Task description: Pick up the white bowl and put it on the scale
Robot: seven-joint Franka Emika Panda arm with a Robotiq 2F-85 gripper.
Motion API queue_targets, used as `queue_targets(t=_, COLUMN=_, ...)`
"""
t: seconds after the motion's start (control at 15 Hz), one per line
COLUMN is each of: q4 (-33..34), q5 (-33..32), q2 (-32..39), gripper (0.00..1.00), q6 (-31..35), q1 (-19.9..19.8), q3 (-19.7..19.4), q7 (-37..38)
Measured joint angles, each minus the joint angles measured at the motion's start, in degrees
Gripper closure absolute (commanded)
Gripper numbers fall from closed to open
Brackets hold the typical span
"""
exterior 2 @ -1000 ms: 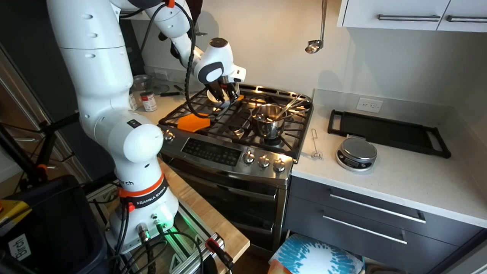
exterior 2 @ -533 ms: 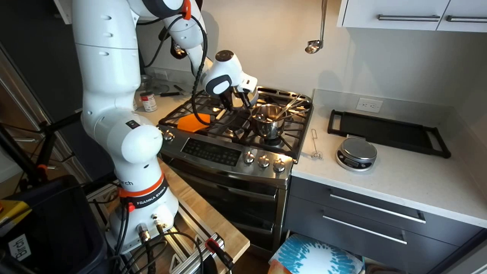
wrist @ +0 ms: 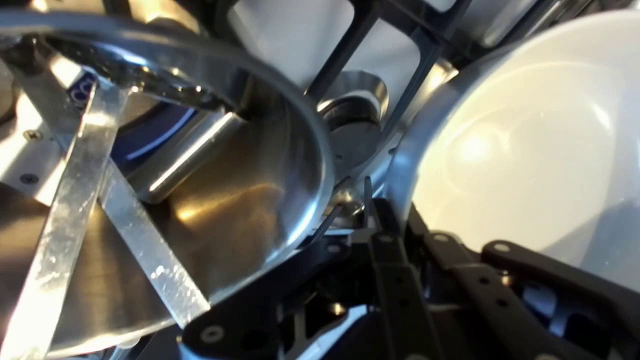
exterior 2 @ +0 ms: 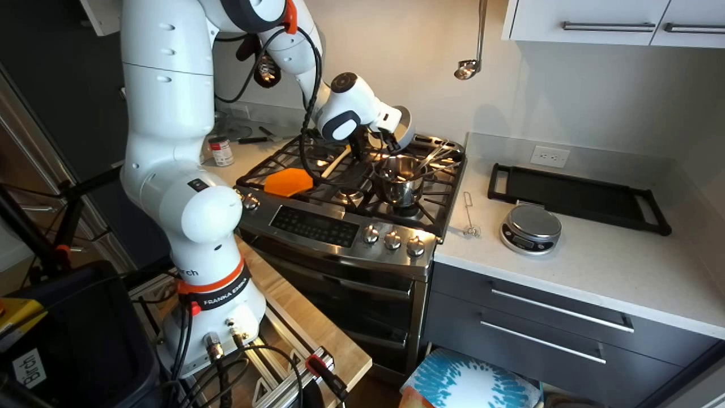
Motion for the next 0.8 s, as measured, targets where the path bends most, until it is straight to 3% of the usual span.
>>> queue_targets(t=0.33, q4=0.12, q5=5.15, q2=-0.13, gripper=0.98, q6=8.21, q1=3.02, q3=-5.07, q7=-0.93)
queue_targets(t=0.73, q4=1.81, q5=14.11, q2=-0.82, gripper=0.98, q6=15.7, q1=6.77, q3=-9.07, q7=-7.04)
queue_targets(t=0.8, q4=2.04, q5=15.87, q2=-0.99, gripper=0.93, q6=16.99, q1=7.1, q3=-9.53, q7=-8.27)
